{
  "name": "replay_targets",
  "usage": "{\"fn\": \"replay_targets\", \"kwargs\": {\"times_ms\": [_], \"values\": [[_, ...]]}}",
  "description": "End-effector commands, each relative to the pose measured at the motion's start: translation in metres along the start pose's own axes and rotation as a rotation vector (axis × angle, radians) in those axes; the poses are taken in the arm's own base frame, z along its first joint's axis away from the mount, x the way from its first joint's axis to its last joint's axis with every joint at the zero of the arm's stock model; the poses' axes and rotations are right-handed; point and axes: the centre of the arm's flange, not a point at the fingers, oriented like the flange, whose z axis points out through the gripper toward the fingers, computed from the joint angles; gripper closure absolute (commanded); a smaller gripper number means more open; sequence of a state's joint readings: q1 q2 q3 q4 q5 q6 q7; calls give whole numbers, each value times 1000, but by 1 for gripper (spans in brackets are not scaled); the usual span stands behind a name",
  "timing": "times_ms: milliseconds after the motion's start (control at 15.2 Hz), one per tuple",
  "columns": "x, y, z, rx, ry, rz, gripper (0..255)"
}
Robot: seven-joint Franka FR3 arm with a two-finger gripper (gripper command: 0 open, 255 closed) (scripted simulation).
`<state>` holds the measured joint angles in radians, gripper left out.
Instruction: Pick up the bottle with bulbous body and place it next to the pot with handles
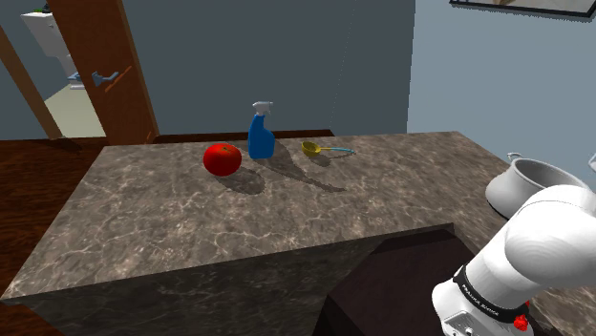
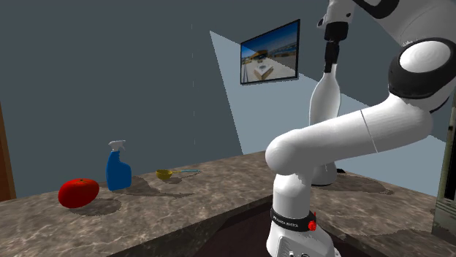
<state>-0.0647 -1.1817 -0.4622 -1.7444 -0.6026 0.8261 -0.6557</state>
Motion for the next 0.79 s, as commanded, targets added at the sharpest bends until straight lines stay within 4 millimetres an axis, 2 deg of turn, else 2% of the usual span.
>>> {"fn": "replay_targets", "kwargs": {"times_ms": [0,396,726], "values": [[-20,16,-2,0,-1,0,255],[-79,63,-8,0,-1,0,255],[-82,62,18,0,-1,0,255]]}}
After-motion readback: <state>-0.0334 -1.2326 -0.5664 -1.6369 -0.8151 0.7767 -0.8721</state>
